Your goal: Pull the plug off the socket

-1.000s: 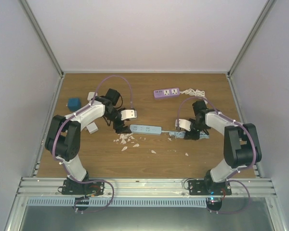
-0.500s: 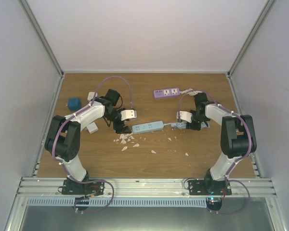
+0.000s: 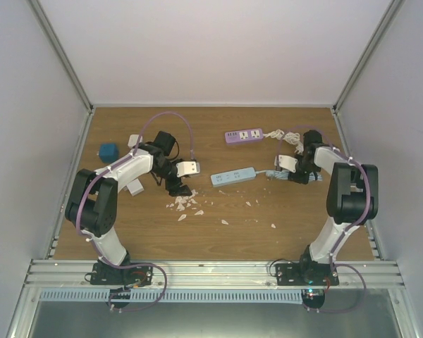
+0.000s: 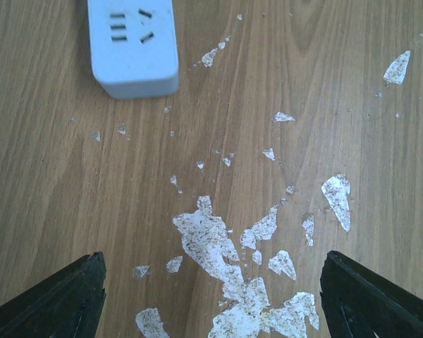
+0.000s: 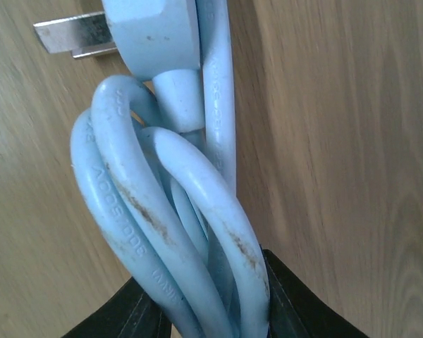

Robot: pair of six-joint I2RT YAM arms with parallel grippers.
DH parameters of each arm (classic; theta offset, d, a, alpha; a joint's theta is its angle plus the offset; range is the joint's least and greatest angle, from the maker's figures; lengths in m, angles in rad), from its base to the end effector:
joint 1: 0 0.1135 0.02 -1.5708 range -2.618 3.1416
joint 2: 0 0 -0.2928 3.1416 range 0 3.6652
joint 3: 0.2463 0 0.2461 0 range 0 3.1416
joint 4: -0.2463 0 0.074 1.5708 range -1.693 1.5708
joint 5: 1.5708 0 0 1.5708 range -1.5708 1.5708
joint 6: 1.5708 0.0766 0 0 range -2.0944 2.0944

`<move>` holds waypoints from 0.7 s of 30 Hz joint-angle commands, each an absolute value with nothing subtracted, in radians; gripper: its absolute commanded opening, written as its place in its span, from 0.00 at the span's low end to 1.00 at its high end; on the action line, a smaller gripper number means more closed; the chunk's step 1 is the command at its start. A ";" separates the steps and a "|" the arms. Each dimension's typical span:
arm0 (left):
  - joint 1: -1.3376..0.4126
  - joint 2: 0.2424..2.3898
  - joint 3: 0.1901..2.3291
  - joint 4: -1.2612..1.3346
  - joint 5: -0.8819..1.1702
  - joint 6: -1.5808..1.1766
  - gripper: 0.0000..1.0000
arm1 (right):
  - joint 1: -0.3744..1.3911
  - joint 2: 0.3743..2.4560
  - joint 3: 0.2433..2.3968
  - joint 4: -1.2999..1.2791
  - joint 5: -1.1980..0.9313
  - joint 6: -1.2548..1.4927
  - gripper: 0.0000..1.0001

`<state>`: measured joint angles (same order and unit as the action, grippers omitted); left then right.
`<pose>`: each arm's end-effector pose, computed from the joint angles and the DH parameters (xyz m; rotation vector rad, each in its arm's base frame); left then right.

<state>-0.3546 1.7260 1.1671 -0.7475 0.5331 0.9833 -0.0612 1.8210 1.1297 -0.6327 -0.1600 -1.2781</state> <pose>0.3016 -0.1532 0.1920 1.7324 2.0350 -0.5837 0.3513 -0.0093 0.1462 -1.6519 2.3218 -0.0403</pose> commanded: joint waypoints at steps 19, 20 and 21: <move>-0.353 1.716 1.209 -0.726 0.524 0.963 0.84 | -0.254 1.849 1.155 -0.600 -0.088 -1.415 0.39; -0.354 1.716 1.211 -0.726 0.524 0.963 0.84 | -0.253 1.846 1.156 -0.597 -0.089 -1.415 0.41; -0.354 1.719 1.214 -0.726 0.523 0.963 0.84 | -0.253 1.842 1.159 -0.597 -0.095 -1.415 0.42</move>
